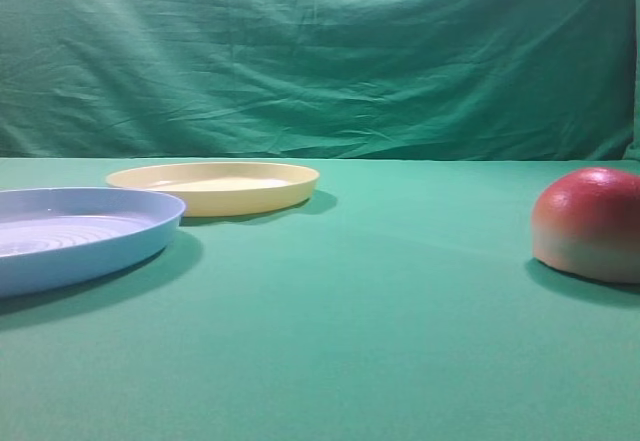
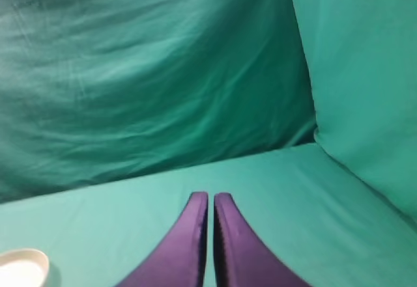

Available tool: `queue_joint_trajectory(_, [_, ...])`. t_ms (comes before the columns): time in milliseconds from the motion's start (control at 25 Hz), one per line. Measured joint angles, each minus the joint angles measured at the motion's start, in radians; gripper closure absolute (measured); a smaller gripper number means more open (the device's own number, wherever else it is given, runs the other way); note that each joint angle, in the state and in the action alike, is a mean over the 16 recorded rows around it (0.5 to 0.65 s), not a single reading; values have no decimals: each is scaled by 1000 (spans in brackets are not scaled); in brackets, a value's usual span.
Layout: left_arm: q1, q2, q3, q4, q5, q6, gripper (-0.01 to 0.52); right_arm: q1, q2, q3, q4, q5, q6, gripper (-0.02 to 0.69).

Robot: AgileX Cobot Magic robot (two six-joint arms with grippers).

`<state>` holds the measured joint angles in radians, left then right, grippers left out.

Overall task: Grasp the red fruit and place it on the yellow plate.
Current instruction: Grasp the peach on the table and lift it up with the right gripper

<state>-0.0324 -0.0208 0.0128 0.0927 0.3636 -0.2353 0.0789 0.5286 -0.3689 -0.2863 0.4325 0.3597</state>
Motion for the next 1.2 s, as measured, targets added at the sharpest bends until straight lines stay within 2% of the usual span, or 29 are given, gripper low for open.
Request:
queue_joint_trajectory(440, [0, 0, 0, 0, 0, 0, 514, 128, 298, -168, 213, 388, -325, 665])
queue_joint_trajectory(760, [0, 0, 0, 0, 0, 0, 514, 213, 474, -316, 365, 491, -512, 665])
queue_joint_trajectory(960, [0, 0, 0, 0, 0, 0, 514, 275, 611, -398, 389, 517, -568, 658])
queue_joint_trajectory(1080, [0, 0, 0, 0, 0, 0, 514, 307, 693, -435, 383, 521, -577, 619])
queue_joint_trajectory(1200, [0, 0, 0, 0, 0, 0, 514, 331, 766, -464, 377, 515, -584, 534])
